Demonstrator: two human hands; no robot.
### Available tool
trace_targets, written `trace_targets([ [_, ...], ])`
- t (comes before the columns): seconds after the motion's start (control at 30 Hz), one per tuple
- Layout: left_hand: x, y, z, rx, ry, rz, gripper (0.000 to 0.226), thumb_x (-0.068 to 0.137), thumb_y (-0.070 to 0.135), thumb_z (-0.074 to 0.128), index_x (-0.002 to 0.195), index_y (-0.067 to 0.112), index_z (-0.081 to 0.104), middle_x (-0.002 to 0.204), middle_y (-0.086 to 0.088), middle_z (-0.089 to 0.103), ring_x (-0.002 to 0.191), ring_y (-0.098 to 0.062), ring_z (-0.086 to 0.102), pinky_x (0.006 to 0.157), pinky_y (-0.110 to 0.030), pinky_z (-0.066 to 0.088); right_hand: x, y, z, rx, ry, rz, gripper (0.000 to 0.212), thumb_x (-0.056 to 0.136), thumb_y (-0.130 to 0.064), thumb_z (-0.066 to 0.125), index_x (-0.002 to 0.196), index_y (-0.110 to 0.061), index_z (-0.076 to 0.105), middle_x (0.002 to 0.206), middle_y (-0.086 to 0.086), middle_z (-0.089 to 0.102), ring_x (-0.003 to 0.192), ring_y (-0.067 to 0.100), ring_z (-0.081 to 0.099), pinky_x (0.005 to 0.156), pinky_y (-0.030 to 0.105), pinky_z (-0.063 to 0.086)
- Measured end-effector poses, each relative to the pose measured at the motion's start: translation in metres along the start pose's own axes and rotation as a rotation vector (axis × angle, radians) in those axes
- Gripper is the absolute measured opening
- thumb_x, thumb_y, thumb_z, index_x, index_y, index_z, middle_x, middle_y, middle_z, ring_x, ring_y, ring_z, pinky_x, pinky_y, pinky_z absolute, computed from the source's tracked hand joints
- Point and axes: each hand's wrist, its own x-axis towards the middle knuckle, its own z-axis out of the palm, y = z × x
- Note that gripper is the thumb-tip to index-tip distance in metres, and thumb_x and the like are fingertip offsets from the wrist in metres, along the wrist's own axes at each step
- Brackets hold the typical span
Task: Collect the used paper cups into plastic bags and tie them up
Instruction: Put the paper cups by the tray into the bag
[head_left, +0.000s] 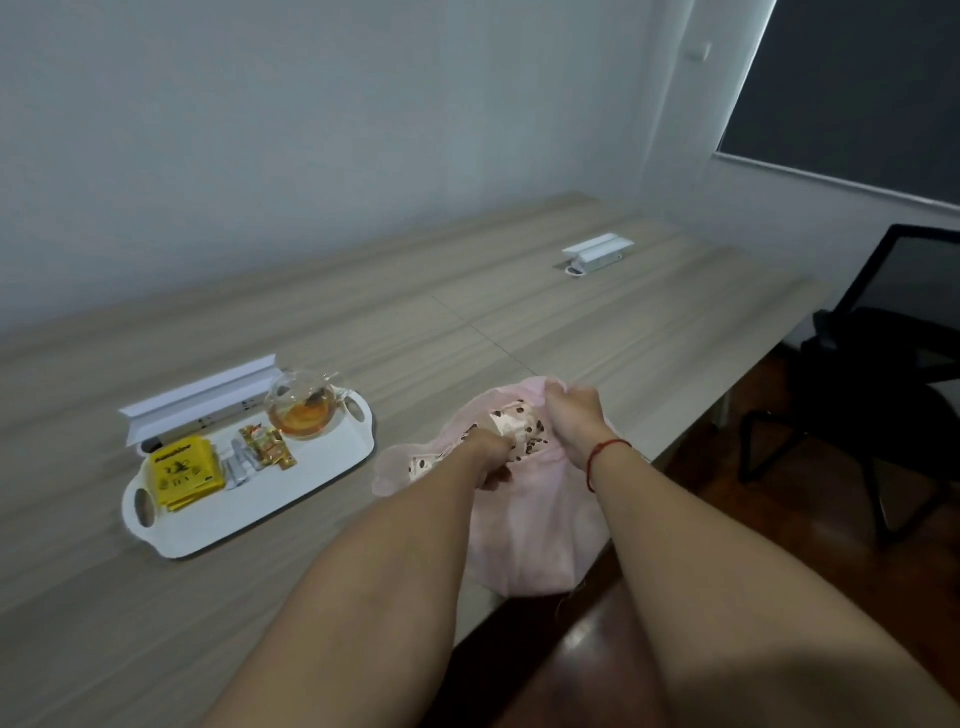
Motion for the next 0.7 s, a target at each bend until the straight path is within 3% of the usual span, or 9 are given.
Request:
trace_targets([
  [0.07,-0.004,-0.001,-0.004,0.170,-0.092,0.026,0.021,0.102,0.020,0.038,0.084,0.012,0.047,0.030,0.004,0.051,0.036,-0.010,0.053,0.044,-0.020,0.033,0.004,0.001,0.000,0.014,-0.018,-0.004,0.020,0.091,-0.018,0.045,0.091,-0.001,0.055,0.073,0.008,0.052,0.076,0.022,0.052,0.066,0.030,0.040],
  [0.17,-0.004,-0.009,-0.014,0.165,-0.084,0.111,0.018,0.097,0.015,0.045,0.083,0.017,0.057,0.048,0.000,0.058,0.048,-0.013,0.049,0.042,-0.016,0.030,0.009,-0.001,0.002,0.021,-0.006,-0.024,0.019,0.091,-0.017,0.045,0.090,-0.001,0.055,0.071,0.008,0.052,0.074,0.021,0.051,0.064,0.029,0.039],
  [0.23,0.001,-0.017,-0.025,0.057,0.054,0.151,0.017,0.089,0.015,0.052,0.076,0.014,0.063,0.057,-0.004,0.057,0.042,-0.011,0.044,0.041,-0.014,0.027,0.013,-0.002,0.004,0.021,0.003,-0.040,0.021,0.091,-0.017,0.045,0.091,0.001,0.057,0.082,0.013,0.056,0.080,0.022,0.053,0.069,0.030,0.040],
  [0.33,0.018,-0.036,-0.046,-0.062,0.319,0.145,0.017,0.078,0.018,0.058,0.064,0.010,0.065,0.061,-0.007,0.062,0.051,-0.017,0.053,0.055,-0.020,0.042,0.019,-0.002,0.005,0.022,0.017,-0.058,0.021,0.091,-0.017,0.044,0.086,0.000,0.056,0.084,0.015,0.056,0.081,0.023,0.054,0.070,0.031,0.040],
  [0.4,0.023,-0.048,-0.057,0.003,0.512,0.007,0.020,0.079,0.023,0.060,0.091,0.008,0.066,0.087,-0.012,0.065,0.082,-0.027,0.062,0.073,-0.029,0.049,0.020,-0.001,0.004,0.019,0.031,-0.062,0.022,0.091,-0.017,0.044,0.080,-0.001,0.054,0.077,0.012,0.054,0.075,0.021,0.051,0.066,0.030,0.038],
  [0.47,0.027,-0.061,-0.063,0.057,0.653,-0.236,0.056,0.081,0.030,0.065,0.128,0.005,0.049,0.126,-0.017,0.055,0.117,-0.032,0.055,0.096,-0.037,0.047,0.021,0.001,0.004,0.028,0.043,-0.073,0.028,0.092,-0.017,0.044,0.067,-0.006,0.049,0.065,0.005,0.048,0.067,0.019,0.047,0.059,0.028,0.036],
  [0.53,0.042,-0.076,-0.063,0.033,0.565,-0.400,0.084,0.080,0.036,0.067,0.145,0.000,0.028,0.145,-0.021,0.036,0.134,-0.038,0.038,0.111,-0.044,0.036,0.020,0.002,0.002,0.034,0.050,-0.076,0.034,0.093,-0.018,0.044,0.060,-0.012,0.042,0.060,0.002,0.042,0.058,0.018,0.041,0.052,0.026,0.031],
  [0.6,0.060,-0.093,-0.058,0.003,0.348,-0.434,0.095,0.074,0.038,0.069,0.149,-0.002,0.025,0.151,-0.022,0.031,0.139,-0.037,0.034,0.115,-0.046,0.031,0.020,0.003,0.000,0.041,0.053,-0.083,0.036,0.093,-0.020,0.045,0.058,-0.013,0.040,0.058,0.001,0.040,0.054,0.016,0.038,0.051,0.025,0.030],
  [0.7,0.050,-0.099,-0.053,-0.135,0.363,-0.429,0.060,0.079,0.013,0.069,0.134,0.000,0.048,0.135,-0.018,0.054,0.123,-0.031,0.055,0.102,-0.036,0.047,0.022,0.004,-0.004,0.027,0.054,-0.096,0.037,0.091,-0.020,0.045,0.055,-0.014,0.039,0.057,0.001,0.040,0.051,0.015,0.036,0.050,0.026,0.029],
])
